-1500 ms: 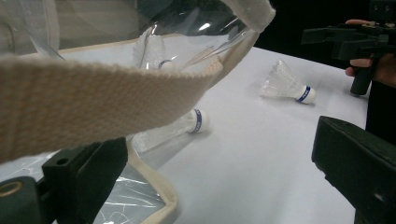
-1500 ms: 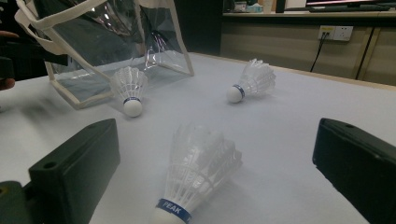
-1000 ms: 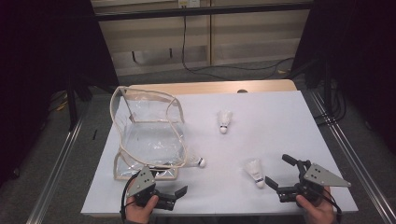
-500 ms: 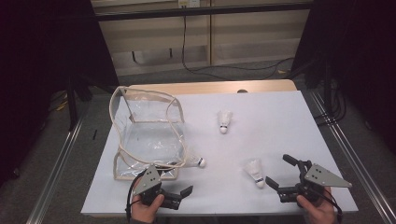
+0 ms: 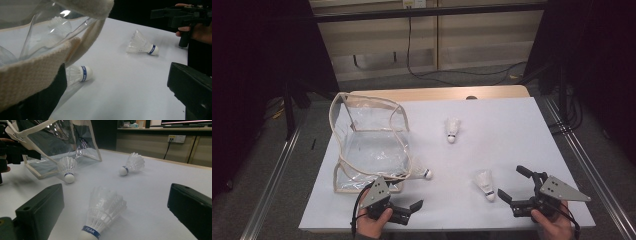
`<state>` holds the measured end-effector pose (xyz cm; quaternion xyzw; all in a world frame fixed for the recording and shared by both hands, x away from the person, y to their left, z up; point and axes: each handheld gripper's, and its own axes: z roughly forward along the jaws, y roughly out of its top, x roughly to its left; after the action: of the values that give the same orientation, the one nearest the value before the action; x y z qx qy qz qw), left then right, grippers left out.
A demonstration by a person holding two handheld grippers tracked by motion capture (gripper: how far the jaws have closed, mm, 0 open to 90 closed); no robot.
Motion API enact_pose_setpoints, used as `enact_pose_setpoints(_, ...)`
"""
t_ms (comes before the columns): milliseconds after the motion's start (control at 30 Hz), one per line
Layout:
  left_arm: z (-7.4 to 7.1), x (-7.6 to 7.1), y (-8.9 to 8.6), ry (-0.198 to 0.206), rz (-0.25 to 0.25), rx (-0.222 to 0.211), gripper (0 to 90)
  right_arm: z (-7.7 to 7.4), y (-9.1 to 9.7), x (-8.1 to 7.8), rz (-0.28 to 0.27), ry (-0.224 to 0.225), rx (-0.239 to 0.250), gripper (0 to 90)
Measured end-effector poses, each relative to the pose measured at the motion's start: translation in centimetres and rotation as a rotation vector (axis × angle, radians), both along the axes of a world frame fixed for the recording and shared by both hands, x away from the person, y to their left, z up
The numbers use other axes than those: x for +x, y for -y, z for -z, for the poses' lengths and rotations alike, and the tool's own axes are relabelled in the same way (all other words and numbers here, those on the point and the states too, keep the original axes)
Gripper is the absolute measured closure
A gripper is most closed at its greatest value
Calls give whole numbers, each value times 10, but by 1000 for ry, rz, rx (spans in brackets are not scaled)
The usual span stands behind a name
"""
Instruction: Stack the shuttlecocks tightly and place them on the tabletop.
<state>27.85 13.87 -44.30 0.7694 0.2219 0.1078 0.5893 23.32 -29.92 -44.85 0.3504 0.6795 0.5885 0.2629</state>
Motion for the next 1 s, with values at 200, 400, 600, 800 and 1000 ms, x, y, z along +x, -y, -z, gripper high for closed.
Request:
enact_pose_setpoints(200, 0, -1, 0, -6, 10, 3, 40, 0, 0, -1, 3, -3, 4, 1)
enact_pose_setpoints(400, 0, -2, 2, -11, 15, -3, 42, 0, 0, 0, 3, 0, 4, 1)
enact_pose_setpoints(600, 1, -2, 6, -13, 22, 2, 41, 0, 0, 0, 0, 0, -2, 1)
enact_pose_setpoints(800, 3, -3, 14, -24, 19, 6, 36, 0, 0, 0, 2, 0, 0, 1)
enact_pose_setpoints(1000, 3, -3, 17, -27, -8, -13, 35, -1, 0, 0, 4, 1, 2, 1)
